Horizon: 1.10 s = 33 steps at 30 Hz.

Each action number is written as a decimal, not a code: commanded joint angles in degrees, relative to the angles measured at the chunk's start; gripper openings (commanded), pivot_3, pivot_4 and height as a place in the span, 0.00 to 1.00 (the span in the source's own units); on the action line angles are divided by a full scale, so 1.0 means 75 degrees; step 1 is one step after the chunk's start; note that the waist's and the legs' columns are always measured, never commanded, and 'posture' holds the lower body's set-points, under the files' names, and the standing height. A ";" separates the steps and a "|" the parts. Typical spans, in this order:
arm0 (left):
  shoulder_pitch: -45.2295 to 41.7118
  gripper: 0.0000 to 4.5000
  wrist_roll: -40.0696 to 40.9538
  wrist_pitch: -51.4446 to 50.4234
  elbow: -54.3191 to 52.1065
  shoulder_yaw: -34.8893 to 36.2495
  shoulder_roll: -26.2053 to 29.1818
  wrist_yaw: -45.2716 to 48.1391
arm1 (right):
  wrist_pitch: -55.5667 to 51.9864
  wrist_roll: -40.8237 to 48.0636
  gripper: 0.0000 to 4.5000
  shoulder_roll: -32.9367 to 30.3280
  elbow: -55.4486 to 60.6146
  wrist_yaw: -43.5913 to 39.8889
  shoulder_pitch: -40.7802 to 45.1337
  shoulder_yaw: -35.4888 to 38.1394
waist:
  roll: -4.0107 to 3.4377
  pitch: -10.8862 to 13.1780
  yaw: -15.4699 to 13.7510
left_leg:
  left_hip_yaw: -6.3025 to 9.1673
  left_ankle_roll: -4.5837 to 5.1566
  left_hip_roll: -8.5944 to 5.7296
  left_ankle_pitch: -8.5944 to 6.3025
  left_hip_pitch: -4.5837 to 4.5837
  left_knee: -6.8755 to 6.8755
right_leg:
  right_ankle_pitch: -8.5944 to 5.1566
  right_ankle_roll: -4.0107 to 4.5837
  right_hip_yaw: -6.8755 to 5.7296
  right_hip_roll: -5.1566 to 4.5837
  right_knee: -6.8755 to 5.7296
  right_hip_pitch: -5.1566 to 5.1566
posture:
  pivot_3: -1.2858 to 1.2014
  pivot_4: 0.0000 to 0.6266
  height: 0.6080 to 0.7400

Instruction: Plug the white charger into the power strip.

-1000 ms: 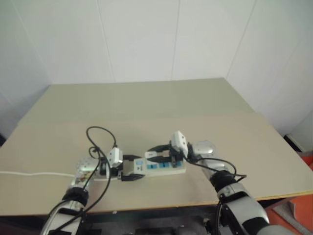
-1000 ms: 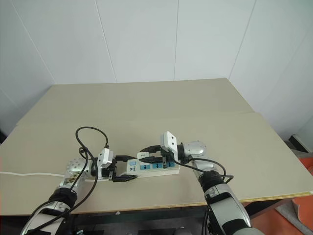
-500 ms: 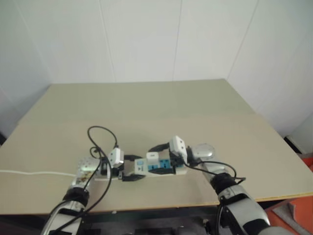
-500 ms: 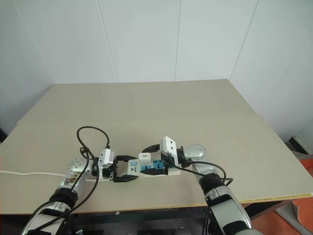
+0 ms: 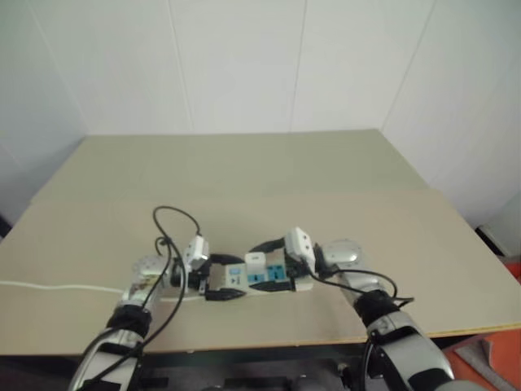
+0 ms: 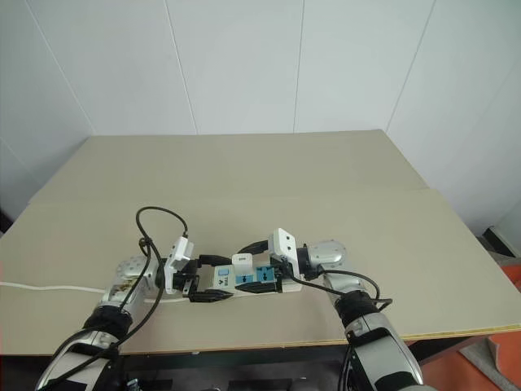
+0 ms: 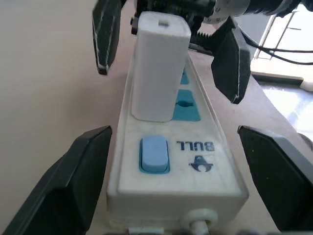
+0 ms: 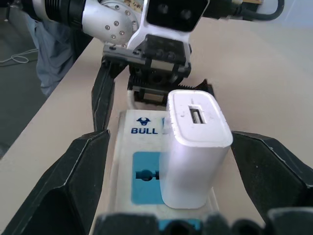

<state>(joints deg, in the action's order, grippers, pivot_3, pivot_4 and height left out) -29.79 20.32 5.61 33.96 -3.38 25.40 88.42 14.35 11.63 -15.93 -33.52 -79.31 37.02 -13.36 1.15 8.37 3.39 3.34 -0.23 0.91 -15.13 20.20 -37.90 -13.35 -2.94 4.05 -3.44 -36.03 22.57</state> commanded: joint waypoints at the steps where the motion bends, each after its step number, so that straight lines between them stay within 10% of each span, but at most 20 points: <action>1: 0.0148 1.00 0.0817 -0.1093 -0.1230 0.0358 0.0505 0.0434 | -0.0546 0.0404 1.00 -0.0504 0.0822 -0.0187 -0.0337 0.0332 | -0.0001 0.0062 -0.0006 | 0.0000 0.0000 0.0000 0.0000 0.0006 0.0000 | 0.0003 0.0004 0.0000 0.0000 -0.0002 0.0007 | 0.52 0.24 1.00; 16: 0.1823 1.00 0.1753 -0.1221 -0.3222 0.1051 0.3334 0.0544 | -0.2013 0.1571 1.00 -0.5014 0.4284 -0.0691 -0.2307 0.2754 | -0.0020 0.0306 -0.0188 | -0.0019 -0.0017 -0.0003 0.0012 0.0216 -0.0011 | 0.0043 0.0056 0.0003 -0.0012 -0.0009 0.0227 | 0.52 0.24 1.00; 33: 0.2196 1.00 0.1867 -0.2026 -0.4083 0.1301 0.3072 0.0191 | -0.2862 0.1832 1.00 -0.5850 0.5383 -0.0003 -0.3748 0.3733 | -0.0003 0.0329 -0.0135 | -0.0023 -0.0020 0.0002 0.0014 0.0223 -0.0016 | 0.0043 0.0054 0.0002 -0.0005 -0.0011 0.0228 | 0.52 0.24 1.00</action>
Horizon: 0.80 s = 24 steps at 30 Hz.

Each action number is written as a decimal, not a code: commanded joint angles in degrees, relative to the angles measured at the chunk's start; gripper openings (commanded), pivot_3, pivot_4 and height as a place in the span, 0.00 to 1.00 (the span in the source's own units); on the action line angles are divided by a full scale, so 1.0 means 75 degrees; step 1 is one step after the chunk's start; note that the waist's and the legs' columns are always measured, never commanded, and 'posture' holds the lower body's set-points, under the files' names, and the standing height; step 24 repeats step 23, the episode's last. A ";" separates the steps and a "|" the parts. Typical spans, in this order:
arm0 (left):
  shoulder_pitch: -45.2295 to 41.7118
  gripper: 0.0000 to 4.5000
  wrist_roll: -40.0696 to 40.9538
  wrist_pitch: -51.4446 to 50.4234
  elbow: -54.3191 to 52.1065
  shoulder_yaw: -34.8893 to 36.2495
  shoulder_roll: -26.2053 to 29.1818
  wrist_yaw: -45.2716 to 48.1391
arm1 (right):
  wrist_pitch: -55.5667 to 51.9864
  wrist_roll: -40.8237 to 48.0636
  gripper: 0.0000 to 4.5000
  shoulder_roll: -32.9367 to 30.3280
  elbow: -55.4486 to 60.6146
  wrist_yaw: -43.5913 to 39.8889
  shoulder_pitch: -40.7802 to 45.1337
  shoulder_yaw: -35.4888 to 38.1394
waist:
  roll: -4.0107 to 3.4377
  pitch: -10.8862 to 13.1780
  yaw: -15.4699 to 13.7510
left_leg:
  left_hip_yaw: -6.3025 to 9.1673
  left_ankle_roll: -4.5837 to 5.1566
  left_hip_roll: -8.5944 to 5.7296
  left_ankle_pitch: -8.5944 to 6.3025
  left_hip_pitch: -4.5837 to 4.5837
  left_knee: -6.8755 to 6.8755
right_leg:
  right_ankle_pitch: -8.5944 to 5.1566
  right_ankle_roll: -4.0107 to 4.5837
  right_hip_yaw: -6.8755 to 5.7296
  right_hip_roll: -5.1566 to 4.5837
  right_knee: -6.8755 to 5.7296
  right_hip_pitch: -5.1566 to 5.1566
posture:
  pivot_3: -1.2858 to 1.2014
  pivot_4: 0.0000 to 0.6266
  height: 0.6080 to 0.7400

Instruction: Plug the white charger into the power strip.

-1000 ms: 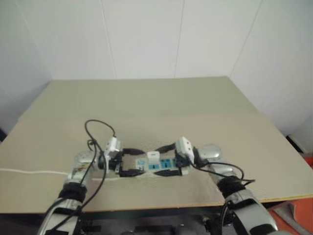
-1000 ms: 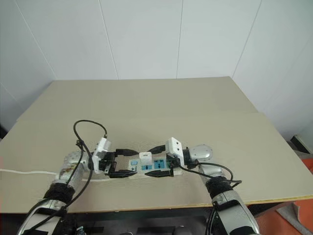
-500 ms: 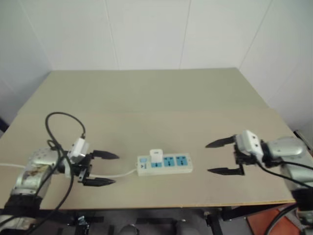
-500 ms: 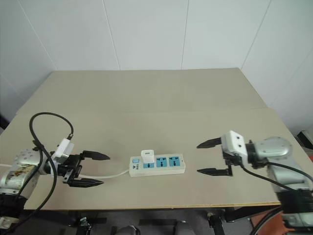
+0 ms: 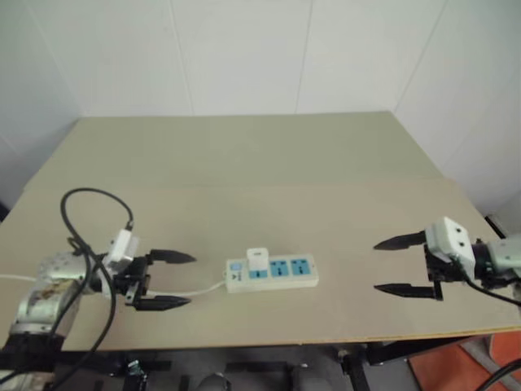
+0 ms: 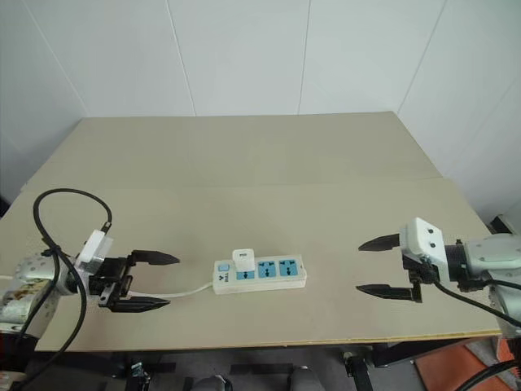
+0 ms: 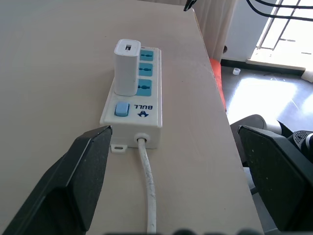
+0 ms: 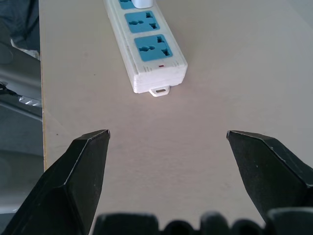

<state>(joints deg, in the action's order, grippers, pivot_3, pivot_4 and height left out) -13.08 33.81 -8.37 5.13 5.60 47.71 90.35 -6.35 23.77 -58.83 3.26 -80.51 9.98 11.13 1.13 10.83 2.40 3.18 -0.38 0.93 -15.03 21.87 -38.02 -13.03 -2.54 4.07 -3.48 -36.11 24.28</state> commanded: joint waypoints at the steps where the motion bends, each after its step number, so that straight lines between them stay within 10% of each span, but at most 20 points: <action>1: -0.0052 1.00 -0.0009 -0.0155 -0.0215 0.0096 0.0087 -0.0107 | -0.0136 0.0243 1.00 -0.0128 0.0563 0.0196 -0.0204 0.0521 | 0.0000 0.0000 -0.0006 | -0.0001 0.0000 -0.0001 0.0000 0.0003 0.0000 | 0.0000 0.0000 0.0001 -0.0001 0.0000 0.0002 | 0.52 0.24 1.00; 24: -0.1217 1.00 -0.1045 0.0344 0.1030 -0.0752 -0.0440 0.0052 | -0.0311 0.0160 1.00 0.0152 0.1868 0.1421 -0.1523 0.1136 | 0.0001 0.0000 -0.0028 | 0.0002 -0.0001 -0.0003 0.0000 0.0001 -0.0035 | 0.0006 -0.0004 0.0000 0.0001 -0.0016 -0.0011 | 0.52 0.24 1.00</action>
